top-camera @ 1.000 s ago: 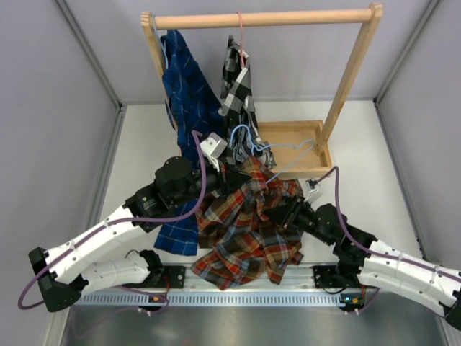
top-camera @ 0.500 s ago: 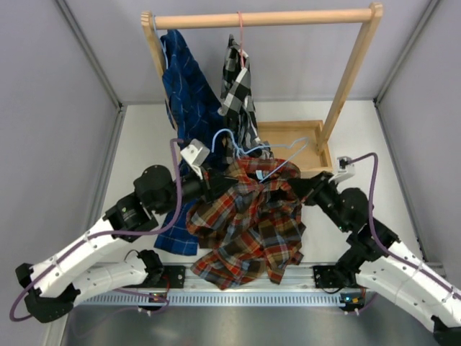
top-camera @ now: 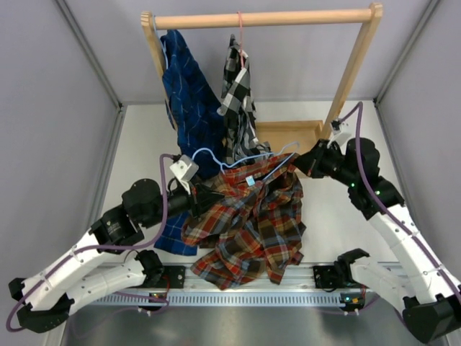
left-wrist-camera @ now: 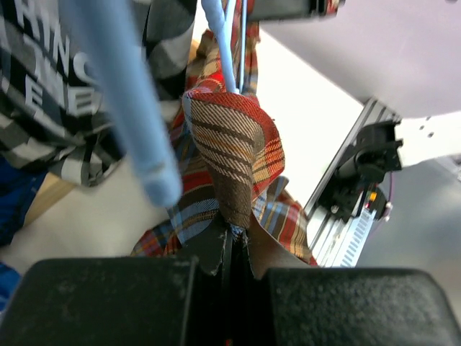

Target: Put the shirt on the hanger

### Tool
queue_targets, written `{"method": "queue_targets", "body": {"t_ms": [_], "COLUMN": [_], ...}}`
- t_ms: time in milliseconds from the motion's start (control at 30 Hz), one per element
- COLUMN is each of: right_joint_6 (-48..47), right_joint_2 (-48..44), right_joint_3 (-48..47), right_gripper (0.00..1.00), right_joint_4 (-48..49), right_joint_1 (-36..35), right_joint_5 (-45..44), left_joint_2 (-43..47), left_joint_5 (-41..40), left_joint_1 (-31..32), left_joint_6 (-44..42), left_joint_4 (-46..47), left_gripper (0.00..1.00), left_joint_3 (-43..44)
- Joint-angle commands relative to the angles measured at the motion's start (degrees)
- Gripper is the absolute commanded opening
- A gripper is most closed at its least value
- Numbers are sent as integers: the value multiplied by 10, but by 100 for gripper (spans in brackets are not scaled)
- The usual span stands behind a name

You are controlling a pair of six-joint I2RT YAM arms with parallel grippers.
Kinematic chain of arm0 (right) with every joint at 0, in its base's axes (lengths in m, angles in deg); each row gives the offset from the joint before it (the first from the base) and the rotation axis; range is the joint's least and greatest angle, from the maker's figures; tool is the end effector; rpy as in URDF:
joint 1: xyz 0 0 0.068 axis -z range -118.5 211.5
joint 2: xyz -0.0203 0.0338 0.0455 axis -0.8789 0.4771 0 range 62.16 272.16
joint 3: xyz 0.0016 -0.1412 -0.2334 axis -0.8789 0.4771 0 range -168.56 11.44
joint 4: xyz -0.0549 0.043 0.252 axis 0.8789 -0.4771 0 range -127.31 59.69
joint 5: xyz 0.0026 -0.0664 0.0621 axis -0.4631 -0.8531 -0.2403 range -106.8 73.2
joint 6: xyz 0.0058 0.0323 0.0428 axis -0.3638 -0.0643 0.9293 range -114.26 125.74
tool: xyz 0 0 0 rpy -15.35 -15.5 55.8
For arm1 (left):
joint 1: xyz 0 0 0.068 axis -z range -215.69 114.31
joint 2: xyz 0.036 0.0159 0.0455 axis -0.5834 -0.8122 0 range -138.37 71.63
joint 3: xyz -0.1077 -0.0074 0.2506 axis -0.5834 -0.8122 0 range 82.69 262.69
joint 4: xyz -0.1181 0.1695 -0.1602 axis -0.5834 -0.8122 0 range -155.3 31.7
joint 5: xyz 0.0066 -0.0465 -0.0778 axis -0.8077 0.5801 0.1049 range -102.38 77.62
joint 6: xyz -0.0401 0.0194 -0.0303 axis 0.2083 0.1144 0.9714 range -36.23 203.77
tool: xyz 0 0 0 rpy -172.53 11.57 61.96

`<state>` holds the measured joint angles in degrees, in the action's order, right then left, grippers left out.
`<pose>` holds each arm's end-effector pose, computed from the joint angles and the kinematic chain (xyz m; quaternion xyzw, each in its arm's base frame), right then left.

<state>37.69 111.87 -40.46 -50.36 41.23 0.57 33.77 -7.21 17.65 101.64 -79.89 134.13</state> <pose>0.1789 0.0774 0.3511 -0.0072 0.8039 0.3657 0.4689 0.0833 -0.1174 0.3762 0.2578 0.7092 -0.4092 0.5130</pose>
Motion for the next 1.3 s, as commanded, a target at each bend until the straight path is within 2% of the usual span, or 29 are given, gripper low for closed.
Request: {"method": "queue_targets", "body": {"t_ms": [0, 267, 400, 567, 700, 833, 967, 1100, 1267], "right_joint_6": [-54, -104, -131, -182, -196, -209, -190, -177, -182], "right_joint_2": [46, 129, 130, 191, 216, 246, 262, 246, 223], "right_joint_3": [-73, -219, -268, -363, -382, -398, -401, -399, -415], "right_gripper": [0, 0, 0, 0, 0, 0, 0, 0, 0], "right_joint_4": [-45, -156, -208, -295, -306, -311, -299, -257, -226], "right_joint_1": [44, 48, 47, 46, 46, 63, 101, 108, 105], "right_joint_5": [-9, -21, -93, -158, -170, -215, -202, -164, -160], "left_joint_2": [15, -33, -67, -117, -140, -141, -121, -120, -149], "left_joint_5": [5, -2, 35, 94, 80, 21, -36, -42, -46], "left_joint_1": [2, 2, 3, 28, 57, 76, 76, 76, 76], "left_joint_6": [-20, -57, -93, -127, -138, -142, -136, -141, -144], "left_joint_4": [-73, -126, -144, -153, -153, -157, -155, -156, -166], "left_gripper": [0, 0, 0, 0, 0, 0, 0, 0, 0], "left_joint_3": [34, 59, 83, 110, 123, 121, 111, 104, 101]}}
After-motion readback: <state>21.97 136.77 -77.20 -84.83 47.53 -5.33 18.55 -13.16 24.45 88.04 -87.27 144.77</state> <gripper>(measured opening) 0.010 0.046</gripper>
